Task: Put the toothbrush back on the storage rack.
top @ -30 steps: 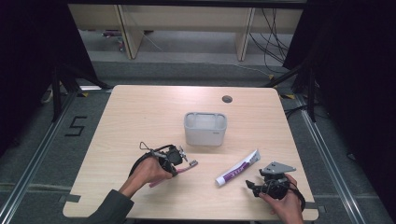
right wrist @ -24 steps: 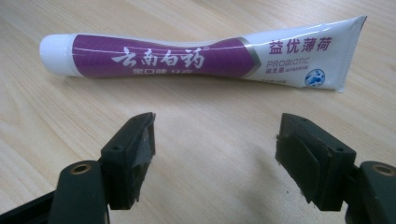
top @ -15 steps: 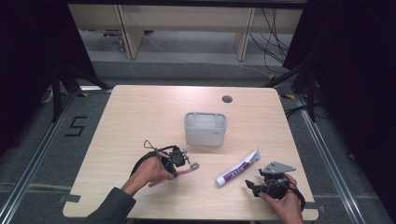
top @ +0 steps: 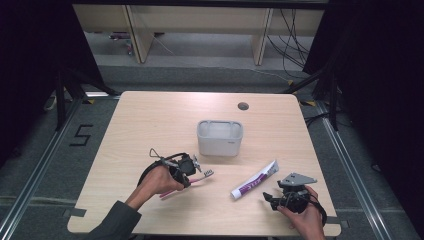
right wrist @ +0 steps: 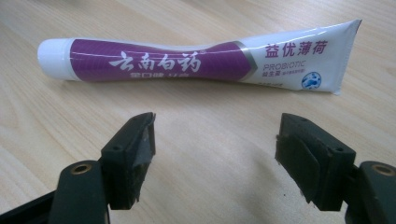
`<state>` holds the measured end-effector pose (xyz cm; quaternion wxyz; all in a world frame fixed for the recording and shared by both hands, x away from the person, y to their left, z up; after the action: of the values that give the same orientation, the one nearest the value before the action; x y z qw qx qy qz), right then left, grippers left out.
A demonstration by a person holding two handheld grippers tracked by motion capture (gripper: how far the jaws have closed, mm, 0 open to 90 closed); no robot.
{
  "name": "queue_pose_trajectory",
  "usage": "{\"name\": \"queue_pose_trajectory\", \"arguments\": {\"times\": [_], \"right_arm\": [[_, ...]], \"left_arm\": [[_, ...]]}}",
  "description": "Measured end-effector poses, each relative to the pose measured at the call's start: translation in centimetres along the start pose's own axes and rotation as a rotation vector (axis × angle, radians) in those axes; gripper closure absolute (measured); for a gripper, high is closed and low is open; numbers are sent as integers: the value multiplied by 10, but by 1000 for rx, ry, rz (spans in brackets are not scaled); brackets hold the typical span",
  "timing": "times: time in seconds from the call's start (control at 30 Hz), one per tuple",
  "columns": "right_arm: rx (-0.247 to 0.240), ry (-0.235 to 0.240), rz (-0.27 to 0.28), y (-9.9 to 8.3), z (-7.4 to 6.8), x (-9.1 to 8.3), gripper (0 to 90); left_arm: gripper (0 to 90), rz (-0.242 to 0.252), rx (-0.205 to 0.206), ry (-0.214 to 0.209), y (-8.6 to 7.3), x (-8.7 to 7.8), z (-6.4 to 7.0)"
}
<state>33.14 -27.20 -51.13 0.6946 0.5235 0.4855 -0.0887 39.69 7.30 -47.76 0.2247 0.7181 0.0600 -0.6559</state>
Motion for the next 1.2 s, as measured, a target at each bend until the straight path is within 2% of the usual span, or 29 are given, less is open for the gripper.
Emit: {"name": "queue_pose_trajectory", "arguments": {"times": [0.03,0.07,0.1,0.13,0.2,0.23,0.33,0.43,0.47,0.53,0.6,0.63,0.7,0.77,0.8,0.83,0.87,0.97,1.0,1.17,1.2], "right_arm": [[-43,-6,14,1,3,0,292],[-40,-8,15,1,3,0,292],[-11,-3,12,0,1,-1,292],[-4,-2,14,0,1,-1,292],[-4,-6,15,0,1,0,292],[-4,-7,16,0,1,0,292],[-3,-6,17,0,1,0,292],[-4,-8,14,0,2,-1,292],[-10,-2,20,0,2,0,292],[12,-1,5,0,1,-1,292],[9,-3,7,1,1,-1,292],[-10,-10,16,0,2,-1,292],[7,-3,7,1,1,-1,292],[16,0,10,0,1,-1,292],[0,-6,22,0,3,0,292],[11,-6,20,0,2,-1,292],[-5,-9,18,0,4,-1,292],[-7,-7,15,0,4,-1,292],[6,-5,12,1,3,-1,292],[-13,-6,24,1,5,0,292],[-1,-3,21,1,4,-1,292]], "left_arm": [[823,23,-13,2,0,-2,0],[823,35,-32,-15,-1,-5,1],[823,57,-46,-22,-1,-8,1],[823,85,-35,-9,-1,-13,-1],[823,133,-17,-13,-1,-20,-3],[823,167,-23,-21,-1,-23,-3],[822,252,-52,-8,-3,-33,-5],[822,302,-61,-20,-4,-38,-5],[822,335,-69,-20,-3,-40,-6],[823,344,-79,-20,-4,-43,-9],[822,372,-89,1,-5,-46,-13],[822,387,-88,5,-5,-47,-14],[822,458,-127,10,-5,-51,-15],[822,489,-141,23,-5,-54,-16],[822,495,-143,29,-5,-56,-17],[822,508,-158,45,-5,-57,-18],[822,517,-171,53,-5,-59,-20],[822,547,-204,69,-5,-62,-23],[822,550,-205,66,-5,-63,-24],[822,602,-239,90,-3,-70,-29],[822,613,-236,100,-2,-72,-31]]}}
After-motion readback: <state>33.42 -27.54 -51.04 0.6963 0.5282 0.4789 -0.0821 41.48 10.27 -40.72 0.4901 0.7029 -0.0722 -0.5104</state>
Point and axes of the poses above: each handheld gripper's, and its own axes: x roughly forward along the jaws, y roughly out of its top, z roughly to its right, the point moved 2 cm from there along x, roughly forward along the jaws, and after that the axes turned 4 degrees about -z, right-handed, at the moved point
